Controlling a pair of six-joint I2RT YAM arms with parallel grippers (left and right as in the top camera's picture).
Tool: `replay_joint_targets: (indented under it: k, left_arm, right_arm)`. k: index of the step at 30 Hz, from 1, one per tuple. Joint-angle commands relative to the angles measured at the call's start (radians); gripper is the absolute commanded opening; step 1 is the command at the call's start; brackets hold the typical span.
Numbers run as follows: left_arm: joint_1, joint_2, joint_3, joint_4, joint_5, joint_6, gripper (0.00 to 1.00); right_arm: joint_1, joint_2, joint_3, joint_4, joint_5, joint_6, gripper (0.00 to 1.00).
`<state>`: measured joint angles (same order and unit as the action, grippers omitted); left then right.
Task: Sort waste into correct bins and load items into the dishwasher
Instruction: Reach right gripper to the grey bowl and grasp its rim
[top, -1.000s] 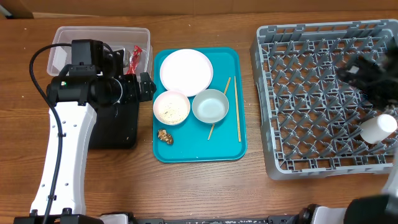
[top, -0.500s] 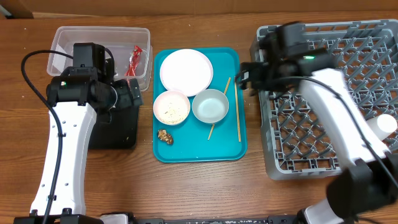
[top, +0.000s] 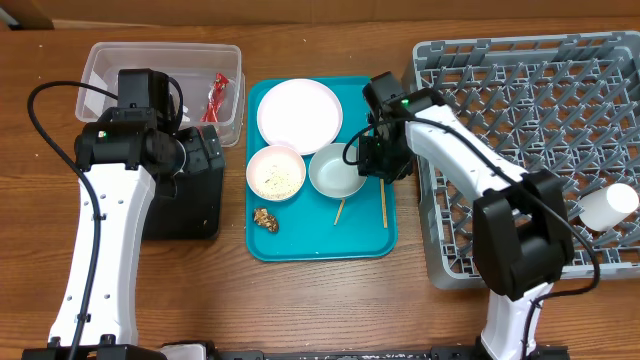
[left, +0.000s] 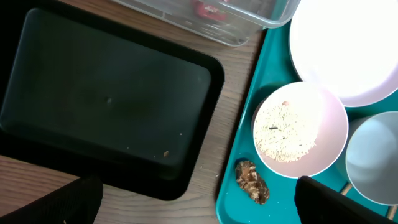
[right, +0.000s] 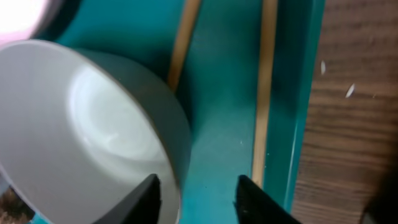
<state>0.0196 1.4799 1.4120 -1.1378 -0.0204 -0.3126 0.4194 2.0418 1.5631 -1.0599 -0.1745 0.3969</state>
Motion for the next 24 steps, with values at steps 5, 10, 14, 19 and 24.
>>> replay_joint_targets:
  k: [5, 10, 14, 19, 24]
  left_arm:
    - [0.0, -0.001, 0.01, -0.006, -0.015, -0.013, 1.0]
    - [0.0, -0.001, 0.01, -0.007, -0.013, -0.013, 1.0]
    - [0.0, -0.001, 0.01, -0.008, -0.013, -0.013, 1.0]
    - [0.0, -0.001, 0.01, -0.007, -0.013, -0.013, 1.0]
    - [0.0, -0.001, 0.01, -0.007, -0.013, -0.013, 1.0]
  right_arm:
    - [-0.005, 0.003, 0.009, -0.002, 0.017, 0.023, 0.09]
    - [-0.028, -0.047, 0.06, -0.059, 0.037, -0.027, 0.04]
    - [-0.065, -0.132, 0.172, -0.144, 0.163, -0.031, 0.04]
    - [-0.153, -0.247, 0.317, -0.179, 0.362, -0.031, 0.04]
    - [-0.273, -0.321, 0.344, -0.096, 0.645, -0.053, 0.04]
